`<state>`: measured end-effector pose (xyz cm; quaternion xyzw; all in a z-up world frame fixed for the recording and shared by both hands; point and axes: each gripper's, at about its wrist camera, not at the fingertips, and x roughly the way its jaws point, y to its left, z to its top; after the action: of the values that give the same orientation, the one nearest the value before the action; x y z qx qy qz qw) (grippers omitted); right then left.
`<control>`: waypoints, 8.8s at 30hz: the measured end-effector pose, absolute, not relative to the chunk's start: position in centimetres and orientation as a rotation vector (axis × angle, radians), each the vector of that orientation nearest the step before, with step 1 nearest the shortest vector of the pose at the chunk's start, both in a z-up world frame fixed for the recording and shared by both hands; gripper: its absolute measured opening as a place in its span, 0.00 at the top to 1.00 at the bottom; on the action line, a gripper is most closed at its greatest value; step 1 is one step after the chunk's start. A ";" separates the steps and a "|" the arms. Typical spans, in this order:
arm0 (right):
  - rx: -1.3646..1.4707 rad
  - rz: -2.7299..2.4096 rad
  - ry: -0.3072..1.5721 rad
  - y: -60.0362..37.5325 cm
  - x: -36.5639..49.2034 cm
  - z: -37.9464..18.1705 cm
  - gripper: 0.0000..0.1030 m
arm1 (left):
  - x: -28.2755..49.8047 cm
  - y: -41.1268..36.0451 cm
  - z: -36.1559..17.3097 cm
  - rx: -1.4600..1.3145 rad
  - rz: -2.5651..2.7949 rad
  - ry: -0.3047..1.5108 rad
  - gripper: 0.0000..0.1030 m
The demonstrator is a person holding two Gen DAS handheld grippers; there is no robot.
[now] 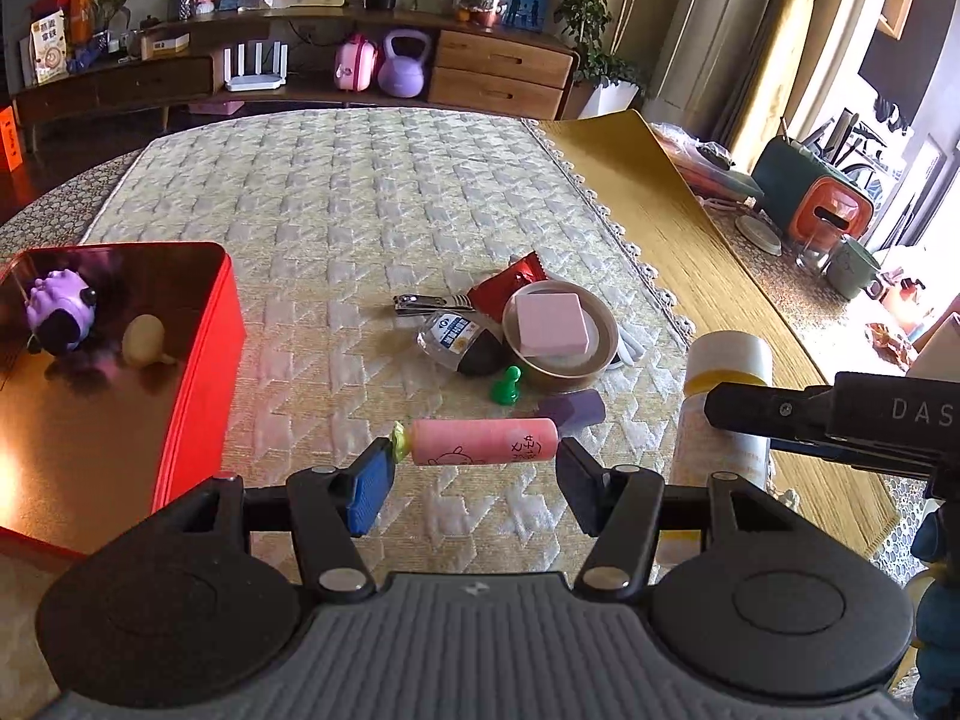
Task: Organize rigid objects
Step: 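Grasp the pill bottle with the right tool while the left tool grasps the pink cylinder, then carry the pill bottle with the right tool while the left tool carries the pink cylinder over the tin, then release the pill bottle from the right tool while the left tool drops the pink cylinder into the tin, then withdraw both tools from the tin toward the remaining items on the table, then grasp the clear blue-labelled bottle with the left tool while the right tool grasps the purple block, then carry the blue-labelled bottle with the left tool while the right tool carries the purple block into the tin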
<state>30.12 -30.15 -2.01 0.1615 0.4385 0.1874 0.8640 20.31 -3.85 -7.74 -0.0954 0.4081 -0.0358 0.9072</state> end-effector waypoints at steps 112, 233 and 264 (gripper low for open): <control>0.195 0.746 0.939 -15.3 26.6 2.8 0.36 | 16.4 10.2 -5.4 -0.060 0.185 0.885 0.36; -0.122 0.605 0.759 -22.3 26.1 -1.5 0.65 | 21.7 -0.2 -7.5 -0.064 -0.098 0.841 0.47; -0.293 0.861 0.769 -6.2 23.5 -0.4 0.65 | 17.4 14.3 -7.1 -0.071 0.141 0.888 0.47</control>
<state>23.50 -6.17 -0.36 -0.1382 0.3623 0.4054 0.8278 17.44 14.31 -7.10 -0.0342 0.4291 0.0680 0.9000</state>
